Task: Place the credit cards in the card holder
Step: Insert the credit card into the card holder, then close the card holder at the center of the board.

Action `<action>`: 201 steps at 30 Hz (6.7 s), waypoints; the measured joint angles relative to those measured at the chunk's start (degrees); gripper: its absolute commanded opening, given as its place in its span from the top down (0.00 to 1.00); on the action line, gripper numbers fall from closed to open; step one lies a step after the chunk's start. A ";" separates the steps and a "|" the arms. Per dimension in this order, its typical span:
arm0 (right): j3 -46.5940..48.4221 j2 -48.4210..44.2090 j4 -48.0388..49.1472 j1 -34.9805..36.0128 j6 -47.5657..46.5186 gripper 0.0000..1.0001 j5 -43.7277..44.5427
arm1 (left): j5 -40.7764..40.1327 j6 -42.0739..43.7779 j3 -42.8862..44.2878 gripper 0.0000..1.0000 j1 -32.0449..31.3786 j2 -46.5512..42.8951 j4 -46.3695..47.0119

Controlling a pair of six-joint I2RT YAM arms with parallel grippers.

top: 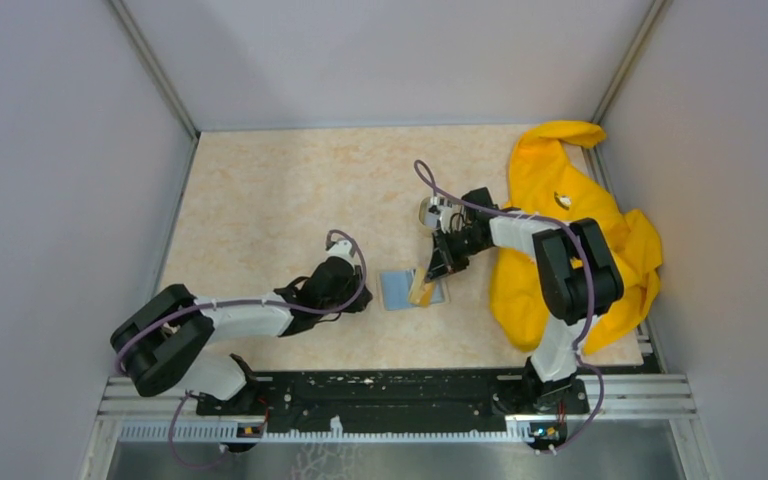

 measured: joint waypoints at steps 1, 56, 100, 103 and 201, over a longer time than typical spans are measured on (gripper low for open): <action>0.24 0.57 -0.11 0.04 0.00 1.00 -0.24 | 0.02 0.20 0.22 0.69 0.00 0.22 -0.02; 24.30 18.75 -26.51 4.33 -4.28 0.90 1.40 | 7.02 6.38 4.44 0.74 5.14 7.96 6.84; 30.97 24.57 -30.40 5.49 -6.64 0.78 -3.43 | 20.85 0.87 3.21 0.70 6.69 -2.93 6.03; 30.93 24.57 -29.83 5.46 -6.60 0.78 -3.52 | 23.76 -2.12 3.19 0.70 5.05 -2.21 9.86; -7.21 -21.42 -7.58 2.91 -52.72 0.75 5.88 | 3.54 5.38 0.72 0.48 4.66 -4.66 2.05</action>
